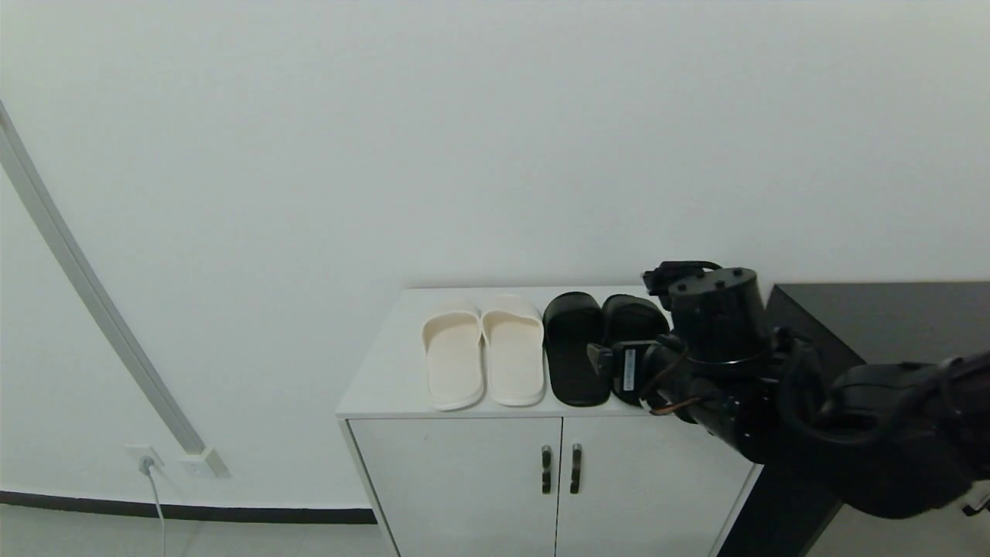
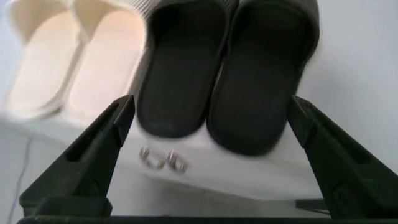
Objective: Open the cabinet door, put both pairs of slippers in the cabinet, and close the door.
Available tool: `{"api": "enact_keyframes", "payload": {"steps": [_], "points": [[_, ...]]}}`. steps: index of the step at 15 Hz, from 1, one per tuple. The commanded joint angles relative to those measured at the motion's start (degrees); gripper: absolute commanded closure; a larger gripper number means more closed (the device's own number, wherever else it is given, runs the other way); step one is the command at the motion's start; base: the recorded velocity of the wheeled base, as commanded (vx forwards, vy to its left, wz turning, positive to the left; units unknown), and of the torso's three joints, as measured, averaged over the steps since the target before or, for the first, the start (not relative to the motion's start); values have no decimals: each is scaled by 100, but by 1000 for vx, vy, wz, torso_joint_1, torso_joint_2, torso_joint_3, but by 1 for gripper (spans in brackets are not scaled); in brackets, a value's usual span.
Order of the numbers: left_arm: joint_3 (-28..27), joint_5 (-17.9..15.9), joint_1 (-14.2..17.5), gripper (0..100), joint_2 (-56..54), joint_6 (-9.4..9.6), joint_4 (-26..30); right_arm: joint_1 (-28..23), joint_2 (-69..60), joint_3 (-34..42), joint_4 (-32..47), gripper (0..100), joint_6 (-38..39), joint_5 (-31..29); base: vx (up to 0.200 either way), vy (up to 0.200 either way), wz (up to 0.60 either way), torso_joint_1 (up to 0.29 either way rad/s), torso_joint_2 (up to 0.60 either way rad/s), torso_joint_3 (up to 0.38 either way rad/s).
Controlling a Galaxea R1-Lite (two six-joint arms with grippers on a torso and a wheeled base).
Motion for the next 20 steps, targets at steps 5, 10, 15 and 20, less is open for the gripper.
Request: {"api": "enact_keyframes", "payload": {"steps": [5,10,15,20], "points": [[0,2,1,100,4,4,8,-316,1857,-1709,-60,0,-62,-796,0,0,0,0,0,0],[0,2,1,100,4,-5,-1,-650,2429,-2580,-60,0,-317,-796,0,0,0,0,0,0],[0,2,1,100,4,-14,8,-782,2877,-3142,-60,0,-555,-787,0,0,0,0,0,0],[0,2,1,100,4,-23,8,-905,3387,-3766,-60,0,-563,-787,0,0,0,0,0,0]]}}
